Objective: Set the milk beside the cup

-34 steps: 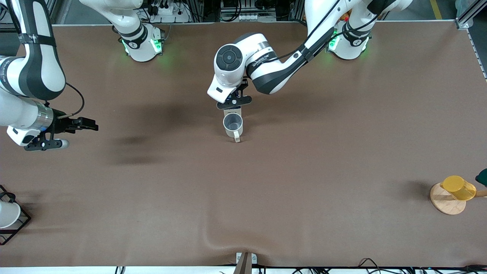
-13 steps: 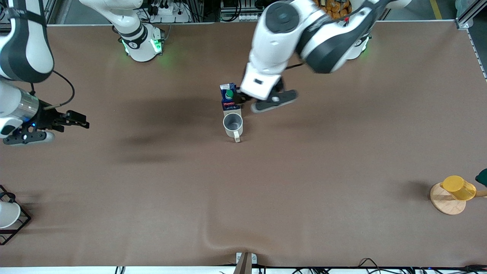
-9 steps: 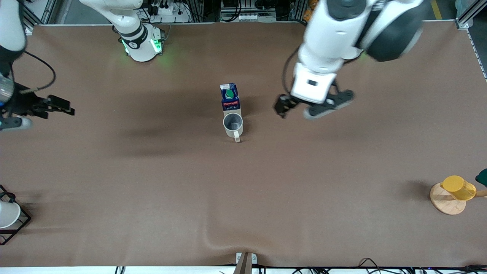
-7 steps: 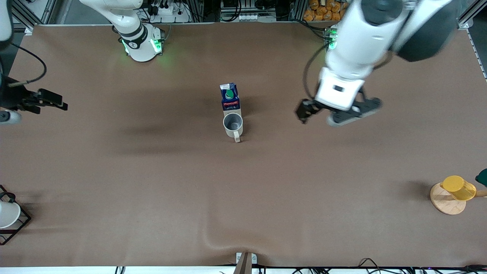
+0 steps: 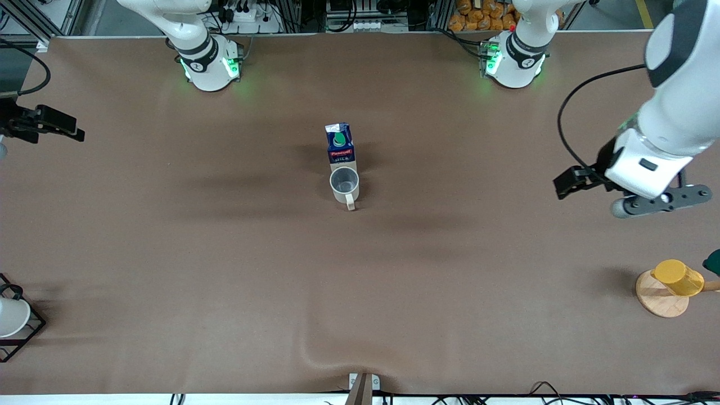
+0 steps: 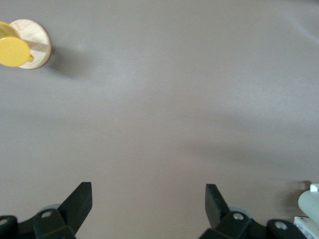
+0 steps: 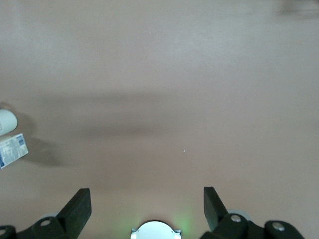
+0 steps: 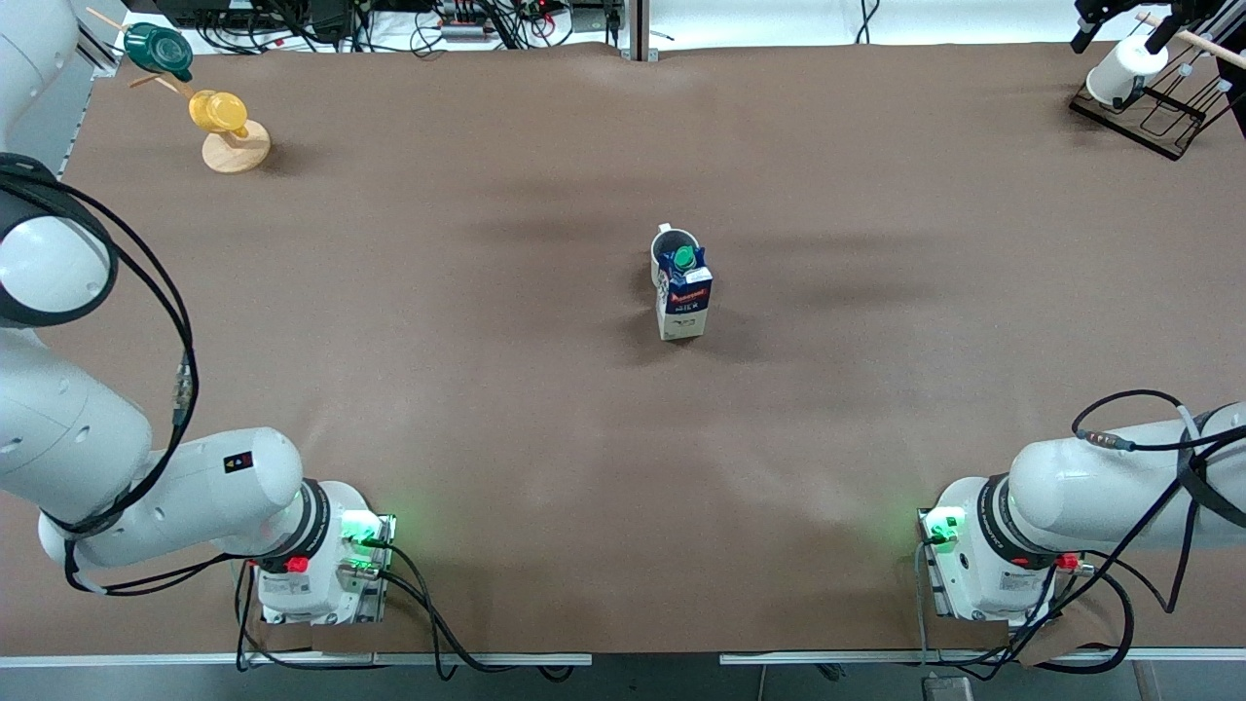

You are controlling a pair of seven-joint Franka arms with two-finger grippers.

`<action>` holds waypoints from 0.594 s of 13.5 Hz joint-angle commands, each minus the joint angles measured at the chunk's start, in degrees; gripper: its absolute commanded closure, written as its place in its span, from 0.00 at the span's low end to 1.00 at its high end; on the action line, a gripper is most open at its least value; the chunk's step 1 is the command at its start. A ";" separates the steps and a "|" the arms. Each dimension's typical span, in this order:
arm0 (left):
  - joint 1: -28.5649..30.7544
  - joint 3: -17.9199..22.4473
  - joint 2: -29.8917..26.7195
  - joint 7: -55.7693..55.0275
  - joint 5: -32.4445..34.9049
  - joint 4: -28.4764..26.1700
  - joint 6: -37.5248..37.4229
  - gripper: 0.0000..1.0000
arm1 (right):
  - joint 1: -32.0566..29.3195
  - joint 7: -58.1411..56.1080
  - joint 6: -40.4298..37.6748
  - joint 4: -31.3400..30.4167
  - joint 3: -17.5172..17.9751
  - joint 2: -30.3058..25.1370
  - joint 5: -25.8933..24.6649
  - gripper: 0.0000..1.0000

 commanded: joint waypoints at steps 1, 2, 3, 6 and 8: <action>1.55 -0.64 -1.49 3.75 0.32 -1.21 -0.72 0.00 | 0.61 3.46 -0.84 0.89 0.17 -0.77 -1.81 0.00; 1.82 -0.47 -1.58 5.34 0.23 -1.21 -0.81 0.00 | 0.70 3.46 -0.84 0.89 0.17 -0.68 -1.81 0.00; 3.30 -0.64 -1.58 5.53 -0.29 -1.21 -1.16 0.00 | 0.61 3.46 -0.67 0.89 0.08 -0.77 -1.72 0.00; 4.63 -0.47 -2.36 5.80 -3.01 -1.21 -3.43 0.00 | 0.61 3.46 -0.32 1.41 -0.10 -0.77 -1.89 0.00; 2.19 3.20 -4.56 6.06 -3.28 -1.47 -4.93 0.00 | 0.61 3.38 -0.23 1.77 -0.01 -0.68 -1.89 0.00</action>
